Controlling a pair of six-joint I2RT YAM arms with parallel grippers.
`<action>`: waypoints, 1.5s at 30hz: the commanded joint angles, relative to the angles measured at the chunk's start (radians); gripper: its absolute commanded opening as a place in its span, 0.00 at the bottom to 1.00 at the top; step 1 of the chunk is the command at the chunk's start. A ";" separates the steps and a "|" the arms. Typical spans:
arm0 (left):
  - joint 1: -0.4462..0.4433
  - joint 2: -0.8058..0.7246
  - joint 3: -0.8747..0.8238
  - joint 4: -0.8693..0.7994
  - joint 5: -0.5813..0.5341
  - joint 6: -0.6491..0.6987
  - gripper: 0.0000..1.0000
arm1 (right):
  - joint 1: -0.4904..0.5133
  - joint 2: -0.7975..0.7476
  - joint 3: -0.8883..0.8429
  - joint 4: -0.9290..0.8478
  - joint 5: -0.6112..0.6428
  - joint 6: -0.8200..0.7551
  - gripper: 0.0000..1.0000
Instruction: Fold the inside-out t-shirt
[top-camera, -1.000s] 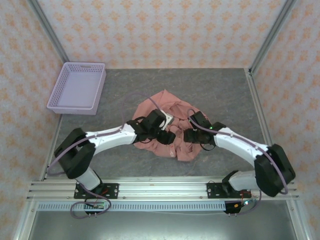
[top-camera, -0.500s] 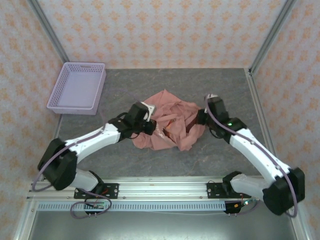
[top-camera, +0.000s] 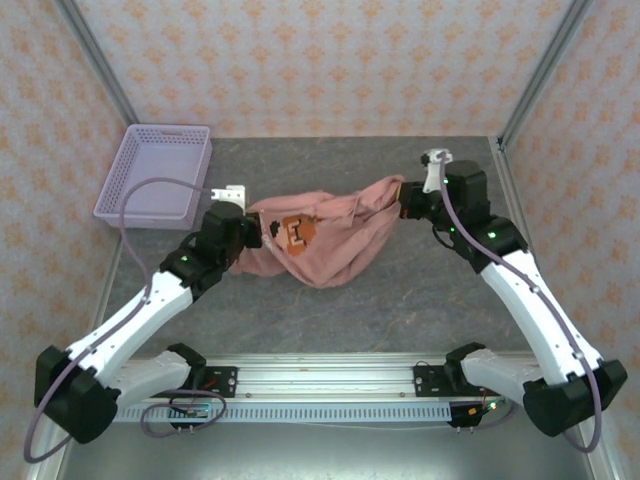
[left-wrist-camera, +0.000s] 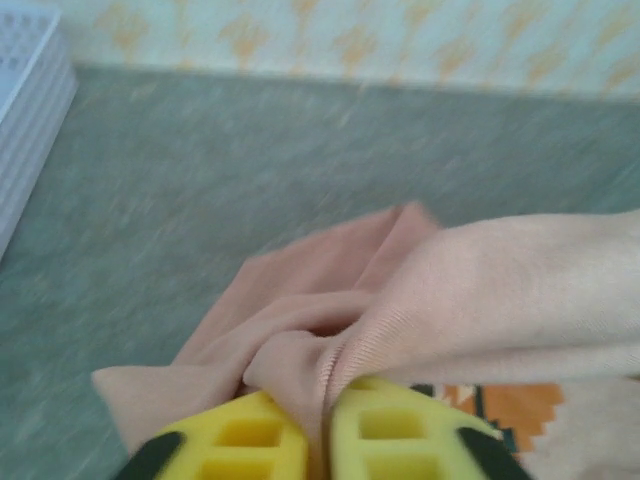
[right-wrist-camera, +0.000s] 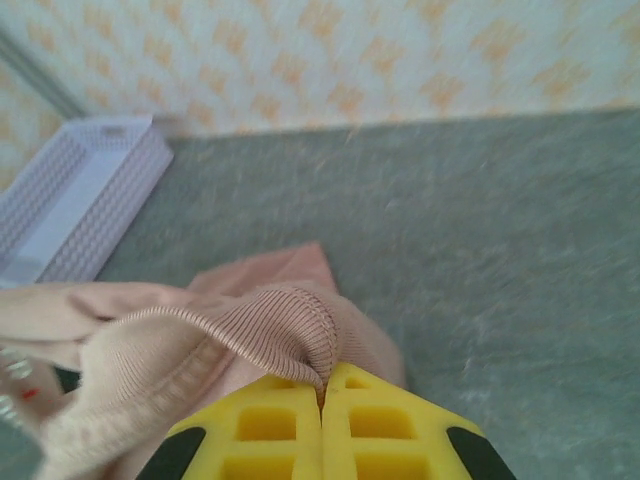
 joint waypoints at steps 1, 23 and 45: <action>-0.003 0.070 -0.003 -0.143 -0.100 -0.020 0.38 | -0.004 0.057 -0.059 -0.058 -0.173 -0.010 0.00; -0.215 0.572 0.398 0.090 0.855 0.430 0.67 | -0.004 0.029 -0.248 0.043 -0.248 -0.090 0.00; -0.238 0.351 0.413 0.128 0.373 -0.078 0.00 | 0.220 -0.020 -0.201 -0.020 0.290 -0.013 0.48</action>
